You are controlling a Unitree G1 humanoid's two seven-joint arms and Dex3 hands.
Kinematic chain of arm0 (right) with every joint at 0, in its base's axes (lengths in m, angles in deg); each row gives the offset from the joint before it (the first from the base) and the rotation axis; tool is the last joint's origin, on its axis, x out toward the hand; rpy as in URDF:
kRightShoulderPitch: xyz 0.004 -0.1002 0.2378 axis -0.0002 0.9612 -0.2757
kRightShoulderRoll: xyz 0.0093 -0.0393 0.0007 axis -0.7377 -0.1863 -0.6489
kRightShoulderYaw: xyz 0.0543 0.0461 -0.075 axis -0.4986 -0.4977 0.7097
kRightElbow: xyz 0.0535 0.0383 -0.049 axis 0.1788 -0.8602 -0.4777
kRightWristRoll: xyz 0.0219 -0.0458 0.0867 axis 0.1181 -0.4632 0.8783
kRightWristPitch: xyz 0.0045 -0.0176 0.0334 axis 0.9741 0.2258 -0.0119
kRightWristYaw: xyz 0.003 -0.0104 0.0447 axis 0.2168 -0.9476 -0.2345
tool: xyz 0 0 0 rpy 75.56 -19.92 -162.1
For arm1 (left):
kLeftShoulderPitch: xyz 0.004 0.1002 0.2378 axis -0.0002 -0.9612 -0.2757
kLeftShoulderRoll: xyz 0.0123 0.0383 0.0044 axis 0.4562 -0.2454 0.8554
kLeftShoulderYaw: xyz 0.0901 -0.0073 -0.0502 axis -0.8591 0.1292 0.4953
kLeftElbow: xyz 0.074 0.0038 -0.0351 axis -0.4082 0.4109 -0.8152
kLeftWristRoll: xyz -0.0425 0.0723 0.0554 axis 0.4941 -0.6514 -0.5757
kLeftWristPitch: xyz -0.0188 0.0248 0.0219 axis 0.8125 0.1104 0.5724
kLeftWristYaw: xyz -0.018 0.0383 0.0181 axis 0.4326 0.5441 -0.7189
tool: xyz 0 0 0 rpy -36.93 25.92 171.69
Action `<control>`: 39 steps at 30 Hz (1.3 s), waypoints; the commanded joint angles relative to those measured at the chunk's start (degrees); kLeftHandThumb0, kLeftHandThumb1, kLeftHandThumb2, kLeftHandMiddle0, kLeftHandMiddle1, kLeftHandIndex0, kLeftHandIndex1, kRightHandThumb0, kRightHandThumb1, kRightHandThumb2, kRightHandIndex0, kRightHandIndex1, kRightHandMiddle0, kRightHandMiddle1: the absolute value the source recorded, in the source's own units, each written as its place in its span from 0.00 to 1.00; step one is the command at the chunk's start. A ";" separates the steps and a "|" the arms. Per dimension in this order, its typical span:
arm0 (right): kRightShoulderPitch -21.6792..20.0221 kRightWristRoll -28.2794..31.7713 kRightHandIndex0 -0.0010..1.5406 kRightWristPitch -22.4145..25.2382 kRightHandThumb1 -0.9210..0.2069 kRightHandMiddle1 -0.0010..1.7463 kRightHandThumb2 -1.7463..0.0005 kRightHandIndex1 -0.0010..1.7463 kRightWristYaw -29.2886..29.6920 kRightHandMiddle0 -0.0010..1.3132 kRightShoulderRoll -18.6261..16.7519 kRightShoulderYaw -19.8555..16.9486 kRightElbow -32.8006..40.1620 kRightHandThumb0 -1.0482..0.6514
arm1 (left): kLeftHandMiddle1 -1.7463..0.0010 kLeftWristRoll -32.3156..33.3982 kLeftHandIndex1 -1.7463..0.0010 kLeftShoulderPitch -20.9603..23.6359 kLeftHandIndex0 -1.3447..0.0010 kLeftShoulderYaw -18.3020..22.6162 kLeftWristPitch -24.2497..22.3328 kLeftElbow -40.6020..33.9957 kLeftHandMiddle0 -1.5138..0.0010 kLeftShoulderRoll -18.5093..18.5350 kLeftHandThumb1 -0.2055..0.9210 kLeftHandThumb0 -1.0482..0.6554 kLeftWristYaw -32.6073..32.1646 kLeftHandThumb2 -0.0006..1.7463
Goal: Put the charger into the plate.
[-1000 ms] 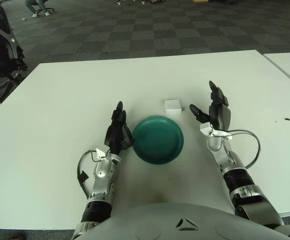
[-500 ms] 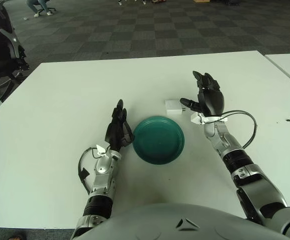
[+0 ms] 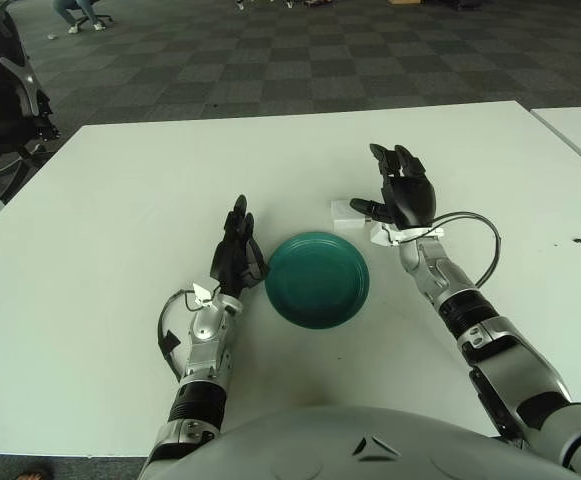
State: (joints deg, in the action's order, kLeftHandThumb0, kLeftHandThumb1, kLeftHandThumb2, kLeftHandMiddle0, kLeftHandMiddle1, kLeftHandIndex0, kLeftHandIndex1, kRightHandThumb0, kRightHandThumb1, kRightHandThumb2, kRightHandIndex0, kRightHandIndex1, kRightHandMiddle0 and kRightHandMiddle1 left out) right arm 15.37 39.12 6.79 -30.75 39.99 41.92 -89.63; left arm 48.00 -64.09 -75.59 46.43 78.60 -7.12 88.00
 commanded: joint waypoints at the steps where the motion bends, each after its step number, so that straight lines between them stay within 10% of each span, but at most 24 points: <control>1: -3.54 -0.95 0.18 1.03 0.00 0.29 0.79 0.00 -1.23 0.00 -0.22 1.82 -2.62 0.03 | 1.00 4.18 0.97 -5.67 0.98 1.63 2.18 10.84 1.00 -2.61 1.00 0.04 1.71 0.64; 24: -4.35 -4.09 0.19 1.00 0.00 0.25 0.76 0.01 -10.47 0.00 4.17 8.02 3.49 0.06 | 1.00 1.44 0.93 -3.72 1.00 2.51 4.58 14.44 1.00 -2.44 1.00 0.04 0.91 0.65; 39: -7.43 -4.92 0.10 0.62 0.00 0.13 0.80 0.00 -26.80 0.00 7.52 10.97 5.86 0.06 | 1.00 -2.01 0.93 -3.06 1.00 2.16 3.74 14.67 1.00 -2.43 1.00 0.05 -3.28 0.66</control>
State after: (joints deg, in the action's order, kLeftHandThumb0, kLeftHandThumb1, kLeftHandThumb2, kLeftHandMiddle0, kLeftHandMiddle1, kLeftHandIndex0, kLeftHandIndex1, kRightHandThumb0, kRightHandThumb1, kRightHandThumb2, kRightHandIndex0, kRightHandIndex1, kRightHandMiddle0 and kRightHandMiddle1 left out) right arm 11.52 35.48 7.67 -52.50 45.83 51.68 -84.69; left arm 45.83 -60.21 -73.52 49.30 83.89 -7.27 87.20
